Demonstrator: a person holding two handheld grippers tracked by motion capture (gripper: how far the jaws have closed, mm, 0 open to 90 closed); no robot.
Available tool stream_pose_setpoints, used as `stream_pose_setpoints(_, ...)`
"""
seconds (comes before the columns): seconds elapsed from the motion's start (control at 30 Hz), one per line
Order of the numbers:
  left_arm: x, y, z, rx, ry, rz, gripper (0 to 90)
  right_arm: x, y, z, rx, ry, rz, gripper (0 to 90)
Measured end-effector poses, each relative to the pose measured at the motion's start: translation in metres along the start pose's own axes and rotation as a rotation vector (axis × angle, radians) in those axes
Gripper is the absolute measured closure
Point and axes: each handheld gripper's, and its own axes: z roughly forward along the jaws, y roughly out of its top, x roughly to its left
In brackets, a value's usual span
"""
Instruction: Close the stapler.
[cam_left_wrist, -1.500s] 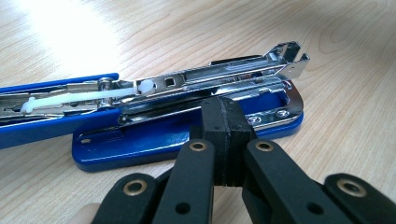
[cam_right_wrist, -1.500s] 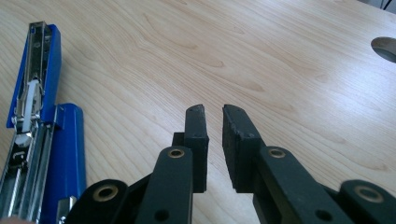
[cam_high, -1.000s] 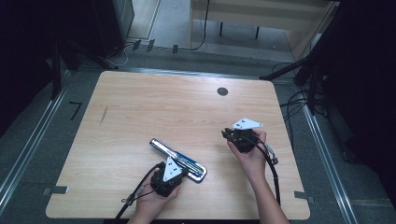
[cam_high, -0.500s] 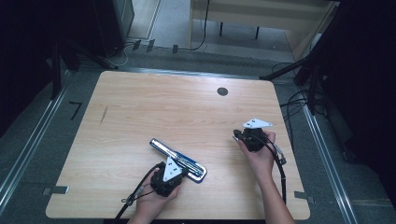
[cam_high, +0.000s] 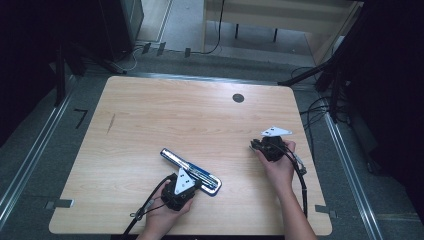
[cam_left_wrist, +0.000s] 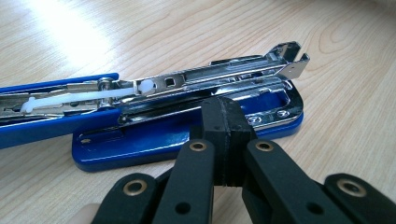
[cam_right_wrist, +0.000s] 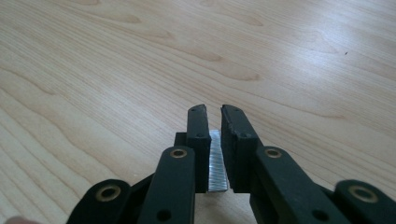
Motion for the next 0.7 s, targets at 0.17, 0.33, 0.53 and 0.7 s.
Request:
stream_pose_setpoints(0.17,0.0,0.0,0.0,0.001,0.0,0.002,90.0,-0.003,-0.001,-0.001,0.005,-0.021,0.008,90.0)
stream_pose_setpoints(0.33,0.0,0.0,0.0,0.002,0.0,0.001,90.0,-0.006,-0.006,0.001,0.02,-0.043,0.021,90.0)
stream_pose_setpoints(0.53,0.0,0.0,0.0,0.001,0.0,0.001,90.0,-0.011,-0.016,0.001,0.014,-0.063,0.059,90.0)
stream_pose_setpoints(0.7,0.0,0.0,0.0,0.001,0.0,0.002,90.0,-0.009,-0.02,0.001,0.031,-0.043,0.054,90.0)
